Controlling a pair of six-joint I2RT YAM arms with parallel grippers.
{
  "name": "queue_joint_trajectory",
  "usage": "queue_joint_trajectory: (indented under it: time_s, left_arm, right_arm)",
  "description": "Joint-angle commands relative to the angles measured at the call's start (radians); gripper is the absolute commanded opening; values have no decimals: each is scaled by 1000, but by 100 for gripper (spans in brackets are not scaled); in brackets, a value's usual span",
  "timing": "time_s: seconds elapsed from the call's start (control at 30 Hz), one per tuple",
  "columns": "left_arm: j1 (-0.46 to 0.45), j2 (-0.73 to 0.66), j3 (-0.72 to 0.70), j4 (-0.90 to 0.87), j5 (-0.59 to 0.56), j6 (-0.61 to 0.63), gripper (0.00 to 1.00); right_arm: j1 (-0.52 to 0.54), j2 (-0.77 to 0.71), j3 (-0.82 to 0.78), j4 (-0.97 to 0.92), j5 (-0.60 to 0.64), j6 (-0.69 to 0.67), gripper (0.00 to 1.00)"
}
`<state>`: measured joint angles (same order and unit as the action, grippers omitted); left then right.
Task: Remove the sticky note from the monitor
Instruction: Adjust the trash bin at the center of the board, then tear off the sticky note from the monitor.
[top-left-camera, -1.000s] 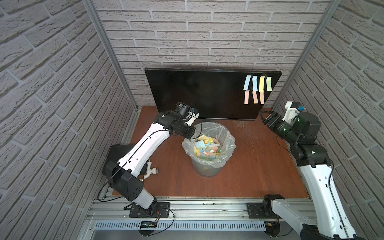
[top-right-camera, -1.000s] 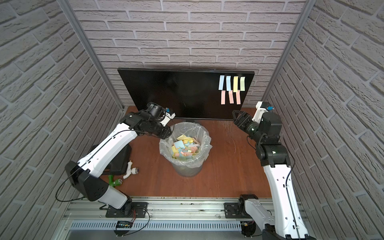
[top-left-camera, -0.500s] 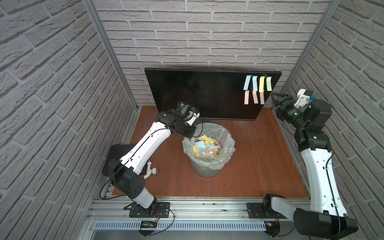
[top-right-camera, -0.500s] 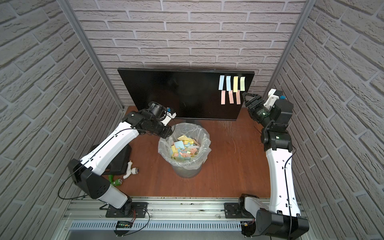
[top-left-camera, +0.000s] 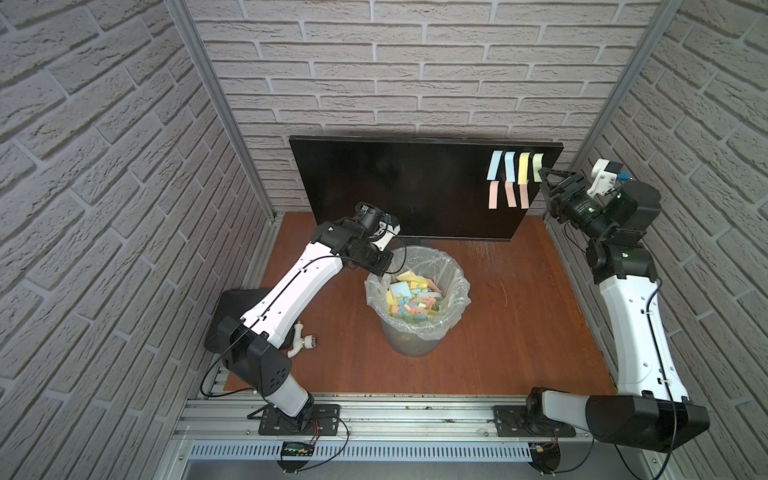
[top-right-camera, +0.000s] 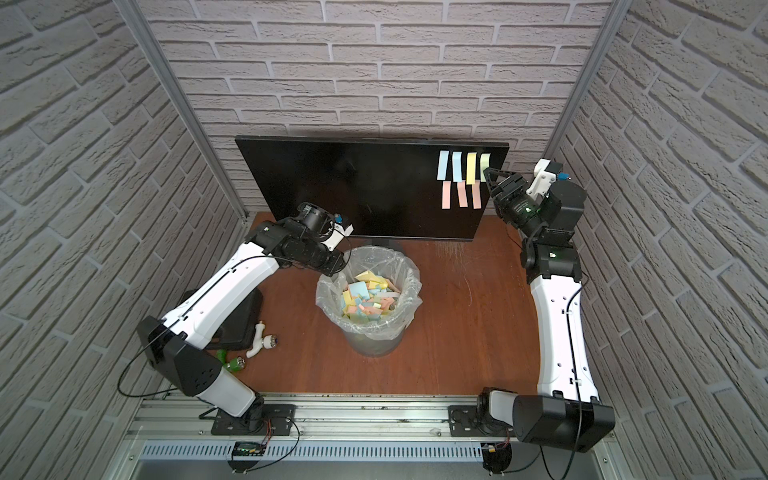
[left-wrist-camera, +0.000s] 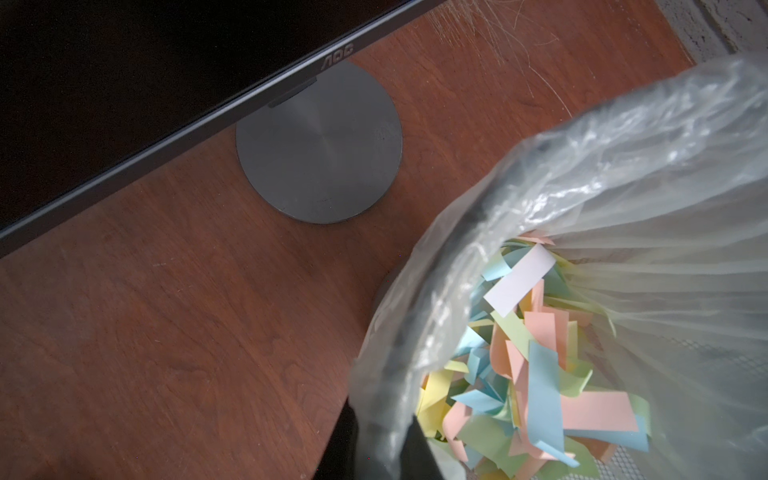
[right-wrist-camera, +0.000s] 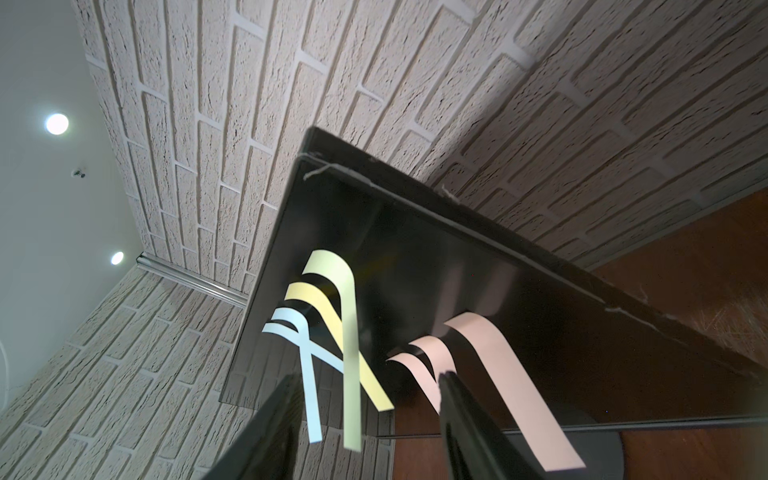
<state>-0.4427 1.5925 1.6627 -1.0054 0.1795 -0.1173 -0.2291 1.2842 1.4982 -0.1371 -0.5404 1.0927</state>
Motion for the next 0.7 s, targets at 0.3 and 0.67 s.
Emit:
queue_joint_trajectory:
  time_s: [0.3,0.67]
  left_arm:
    - [-1,10,17,-2,7,15,18]
    - [-1,9,16,3,8,19,18]
  right_arm:
    - [3,20,39,62,-10,-16,32]
    - [10,-15,39,60,-4,-18,3]
